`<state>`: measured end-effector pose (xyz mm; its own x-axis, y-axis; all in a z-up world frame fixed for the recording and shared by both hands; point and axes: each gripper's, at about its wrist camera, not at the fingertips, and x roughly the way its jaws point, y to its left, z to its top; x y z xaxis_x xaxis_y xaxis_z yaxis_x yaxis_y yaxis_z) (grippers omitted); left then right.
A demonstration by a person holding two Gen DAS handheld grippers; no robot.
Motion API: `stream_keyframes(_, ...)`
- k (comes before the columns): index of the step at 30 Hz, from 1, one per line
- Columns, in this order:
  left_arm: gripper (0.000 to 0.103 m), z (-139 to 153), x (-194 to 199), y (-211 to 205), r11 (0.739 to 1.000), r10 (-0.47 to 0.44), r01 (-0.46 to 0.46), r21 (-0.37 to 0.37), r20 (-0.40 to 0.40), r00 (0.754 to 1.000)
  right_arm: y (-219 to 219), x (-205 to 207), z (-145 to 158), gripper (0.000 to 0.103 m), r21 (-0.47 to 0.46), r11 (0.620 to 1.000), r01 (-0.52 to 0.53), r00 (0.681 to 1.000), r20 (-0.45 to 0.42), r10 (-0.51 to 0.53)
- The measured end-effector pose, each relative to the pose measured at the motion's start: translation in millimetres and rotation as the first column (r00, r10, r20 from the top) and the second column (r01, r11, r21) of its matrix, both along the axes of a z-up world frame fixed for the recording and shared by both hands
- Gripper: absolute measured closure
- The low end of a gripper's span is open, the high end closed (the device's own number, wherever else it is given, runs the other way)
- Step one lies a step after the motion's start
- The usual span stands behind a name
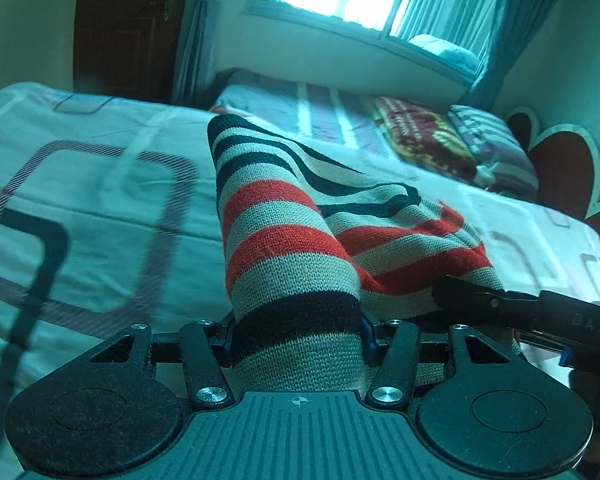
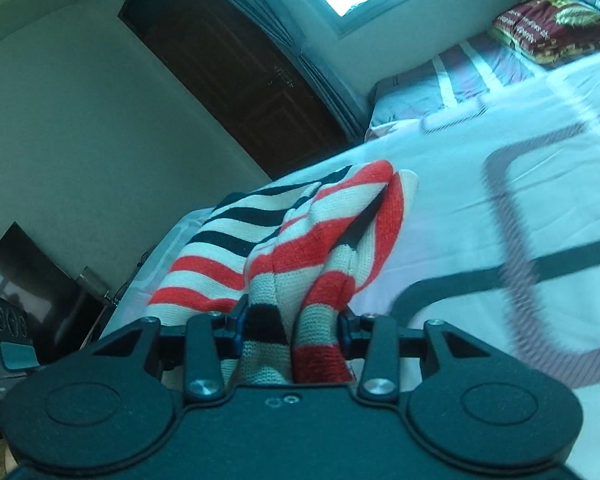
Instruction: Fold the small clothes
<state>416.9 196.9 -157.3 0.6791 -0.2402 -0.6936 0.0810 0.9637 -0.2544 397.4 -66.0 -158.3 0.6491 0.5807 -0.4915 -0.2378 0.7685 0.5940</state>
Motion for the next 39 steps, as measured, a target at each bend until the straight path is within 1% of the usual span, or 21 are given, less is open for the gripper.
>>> stream_keyframes(4,0.048,-27,21,40,1.0,-0.012,0.012,0.014,-0.005,1.0,44,12,-19,0.063,-0.05,0.998,0.026,1.0,-0.014,-0.027)
stream_keyframes(6,0.044,-44,31,50,0.999,-0.02,0.02,0.031,-0.015,1.0,59,15,-31,0.063,-0.09,0.995,0.046,0.998,-0.032,-0.049)
stream_keyframes(7,0.034,-52,35,55,1.0,-0.017,0.017,0.024,-0.017,1.0,62,15,-36,0.06,-0.117,0.99,0.074,0.997,-0.03,-0.078)
stream_keyframes(8,0.022,-58,36,60,1.0,-0.01,0.011,0.016,-0.011,1.0,65,16,-41,0.056,-0.14,0.986,0.094,0.994,-0.039,-0.101)
stream_keyframes(9,0.016,-61,34,63,0.999,-0.007,0.007,0.033,0.001,1.0,63,15,-47,0.052,-0.144,0.983,0.111,0.991,-0.058,-0.12)
stream_keyframes(10,0.011,-62,32,64,0.998,-0.008,0.007,0.055,0.014,1.0,60,12,-48,0.043,-0.14,0.982,0.131,0.988,-0.064,-0.141)
stream_keyframes(11,0.011,-60,30,65,0.998,-0.016,0.014,0.062,0.023,1.0,59,7,-46,0.04,-0.148,0.978,0.146,0.986,-0.06,-0.156)
stream_keyframes(13,0.011,-54,25,72,0.998,-0.011,0.009,0.062,0.031,0.999,57,2,-38,0.04,-0.179,0.97,0.164,0.984,-0.044,-0.175)
stream_keyframes(16,0.011,-31,16,77,0.995,-0.011,0.001,0.098,0.105,0.994,59,-4,-15,0.05,-0.217,0.957,0.194,0.981,0.02,-0.194)
stream_keyframes(18,0.011,-18,22,74,0.995,-0.027,0.015,0.094,0.12,0.992,66,-2,0,0.052,-0.246,0.948,0.201,0.979,0.073,-0.189)
stream_keyframes(20,0.011,-11,33,69,0.995,-0.016,0.003,0.101,0.128,0.992,76,4,8,0.056,-0.253,0.948,0.193,0.98,0.102,-0.172)
stream_keyframes(22,0.011,-13,42,62,0.995,-0.014,0.004,0.1,0.107,0.994,83,11,11,0.057,-0.259,0.951,0.17,0.983,0.112,-0.145)
stream_keyframes(24,0.011,-25,54,54,0.993,-0.014,0.008,0.116,0.05,0.999,92,15,6,0.058,-0.283,0.948,0.142,0.988,0.096,-0.119)
stream_keyframes(27,0.011,-47,65,51,0.991,0.005,-0.003,0.135,-0.015,1.0,104,27,-13,0.064,-0.36,0.923,0.134,0.991,0.038,-0.129)
stream_keyframes(29,0.01,-56,69,58,0.997,0.021,-0.018,0.08,-0.04,0.999,103,34,-25,0.073,-0.406,0.902,0.145,0.989,0.022,-0.149)
stream_keyframes(31,0.005,-61,74,63,0.998,0.043,-0.04,0.05,-0.067,0.997,99,37,-33,0.076,-0.395,0.904,0.16,0.986,0.023,-0.164)
stream_keyframes(32,0.004,-62,73,63,0.998,0.048,-0.045,0.051,-0.067,0.997,98,39,-33,0.079,-0.398,0.903,0.163,0.985,0.017,-0.171)
stream_keyframes(34,0.004,-60,68,60,0.996,0.056,-0.052,0.068,-0.057,0.997,102,38,-28,0.078,-0.429,0.891,0.147,0.987,0.011,-0.157)
stream_keyframes(36,0.004,-50,57,56,0.994,0.055,-0.052,0.095,-0.025,0.998,103,30,-19,0.077,-0.413,0.899,0.146,0.988,0.02,-0.152)
stream_keyframes(37,0.005,-46,51,55,0.993,0.046,-0.045,0.108,-0.009,0.999,102,23,-13,0.073,-0.398,0.905,0.15,0.988,0.034,-0.148)
stream_keyframes(39,0.005,-37,36,53,0.992,0.025,-0.027,0.12,0.012,1.0,102,8,-2,0.071,-0.384,0.911,0.152,0.988,0.069,-0.136)
